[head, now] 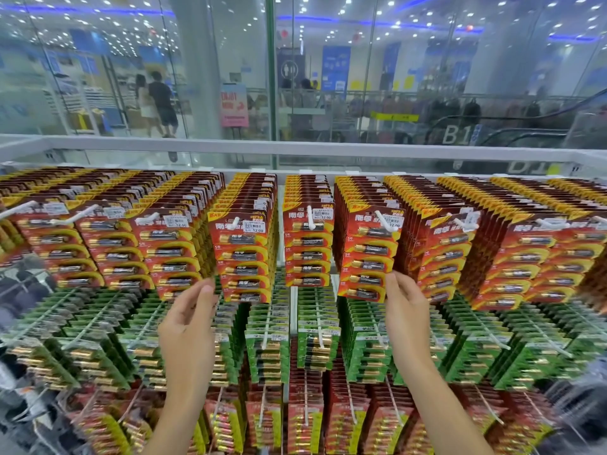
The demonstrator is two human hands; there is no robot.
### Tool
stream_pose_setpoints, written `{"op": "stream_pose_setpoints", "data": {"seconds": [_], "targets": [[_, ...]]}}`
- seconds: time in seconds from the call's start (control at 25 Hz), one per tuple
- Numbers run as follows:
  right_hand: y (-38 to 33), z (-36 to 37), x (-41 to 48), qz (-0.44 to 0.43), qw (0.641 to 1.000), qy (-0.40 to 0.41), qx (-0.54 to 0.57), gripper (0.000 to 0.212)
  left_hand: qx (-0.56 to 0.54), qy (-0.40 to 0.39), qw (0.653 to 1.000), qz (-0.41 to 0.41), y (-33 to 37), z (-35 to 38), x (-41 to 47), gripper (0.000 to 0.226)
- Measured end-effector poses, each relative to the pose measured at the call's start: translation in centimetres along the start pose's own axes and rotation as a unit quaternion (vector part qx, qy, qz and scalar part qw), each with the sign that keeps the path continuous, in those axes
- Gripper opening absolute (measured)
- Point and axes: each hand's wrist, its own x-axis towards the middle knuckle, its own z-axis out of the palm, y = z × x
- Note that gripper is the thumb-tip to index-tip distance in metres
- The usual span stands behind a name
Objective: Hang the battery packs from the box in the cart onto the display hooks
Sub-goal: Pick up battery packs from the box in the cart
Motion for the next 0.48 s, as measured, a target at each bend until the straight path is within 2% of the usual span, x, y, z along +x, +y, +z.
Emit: {"op": "stream_pose_setpoints", "data": {"seconds": [0.28,0.48], "targets": [[3.5,-3.4,-5.6,0.074,0.997,0.025,-0.016,0.029,-0.022,-0.056,0.989,-0.133,-5.0,0.0,-6.8,0.023],[7.3,-10.6,-11.0,0.137,0.986,0.097,-0.021,0.019,-0.003,-0.157,0.959,-0.235,-10.6,3.0,-13.6,0.018]]}}
